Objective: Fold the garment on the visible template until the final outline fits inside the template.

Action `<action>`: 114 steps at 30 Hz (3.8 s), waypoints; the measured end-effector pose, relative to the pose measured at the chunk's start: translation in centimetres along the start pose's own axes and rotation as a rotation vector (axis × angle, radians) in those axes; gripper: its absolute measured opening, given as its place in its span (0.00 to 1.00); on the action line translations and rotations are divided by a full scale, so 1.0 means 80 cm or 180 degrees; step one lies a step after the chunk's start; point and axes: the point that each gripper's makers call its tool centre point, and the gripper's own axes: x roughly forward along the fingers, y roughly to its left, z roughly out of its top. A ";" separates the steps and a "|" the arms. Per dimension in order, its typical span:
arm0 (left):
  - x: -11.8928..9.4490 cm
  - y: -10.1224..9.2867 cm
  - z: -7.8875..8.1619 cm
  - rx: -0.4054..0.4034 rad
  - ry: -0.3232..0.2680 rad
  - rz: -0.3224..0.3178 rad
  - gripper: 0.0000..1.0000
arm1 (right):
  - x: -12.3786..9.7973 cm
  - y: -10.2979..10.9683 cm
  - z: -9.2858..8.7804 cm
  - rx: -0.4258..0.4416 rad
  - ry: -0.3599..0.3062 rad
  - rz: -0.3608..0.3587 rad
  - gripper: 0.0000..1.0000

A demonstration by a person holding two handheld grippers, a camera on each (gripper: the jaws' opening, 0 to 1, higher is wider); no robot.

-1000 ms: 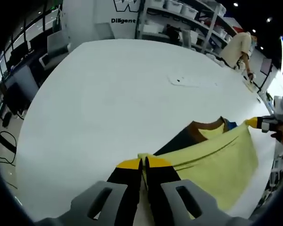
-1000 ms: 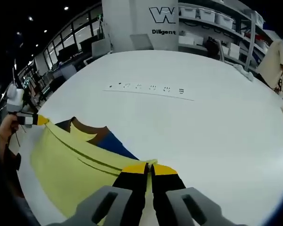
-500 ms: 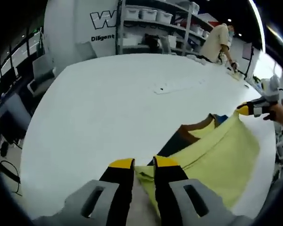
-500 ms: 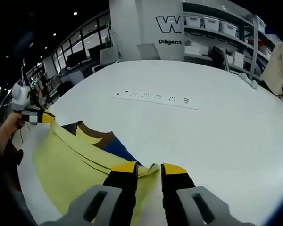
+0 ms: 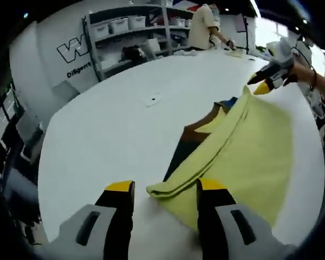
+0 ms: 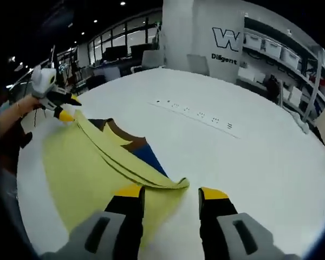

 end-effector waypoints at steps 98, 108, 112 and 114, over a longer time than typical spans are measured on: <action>-0.087 -0.061 -0.021 -0.1614 -0.0221 0.0127 0.84 | -0.081 0.107 -0.028 0.1195 -0.0275 0.0417 0.99; -0.098 -0.080 -0.040 -0.1671 -0.0202 0.0064 0.72 | -0.093 0.119 -0.042 0.1164 -0.0240 0.0446 0.97; -0.101 -0.085 -0.048 -0.1673 -0.0196 0.0024 0.63 | -0.096 0.119 -0.046 0.1164 -0.0232 0.0427 0.95; -0.103 -0.089 -0.053 -0.1687 -0.0171 -0.0003 0.63 | -0.099 0.120 -0.049 0.1148 -0.0246 0.0414 0.92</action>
